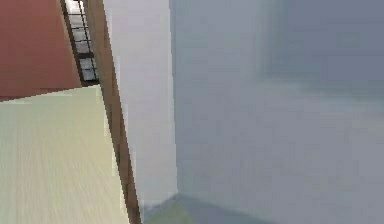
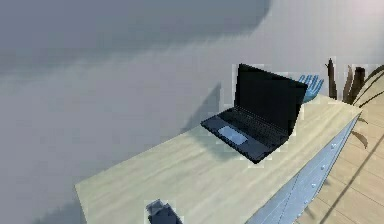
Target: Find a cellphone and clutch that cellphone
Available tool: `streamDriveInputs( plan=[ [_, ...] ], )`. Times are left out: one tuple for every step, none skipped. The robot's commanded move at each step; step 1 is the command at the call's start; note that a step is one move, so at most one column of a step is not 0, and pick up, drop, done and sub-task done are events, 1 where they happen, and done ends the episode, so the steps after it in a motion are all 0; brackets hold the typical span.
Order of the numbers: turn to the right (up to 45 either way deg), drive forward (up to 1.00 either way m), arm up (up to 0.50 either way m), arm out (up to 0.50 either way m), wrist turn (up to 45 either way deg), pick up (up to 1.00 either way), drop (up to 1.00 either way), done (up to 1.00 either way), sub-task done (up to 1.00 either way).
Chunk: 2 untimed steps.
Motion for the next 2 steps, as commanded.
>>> streamDriveInputs(
  plan=[
    [0.0, 0.00, 0.10, 0.00, 0.0, 0.00, 0.00, 0.00, 0.00],
    [0.0, 0.00, 0.00, 0.00, 0.0, 0.00, 0.00, 1.00, 0.00]
  ],
)
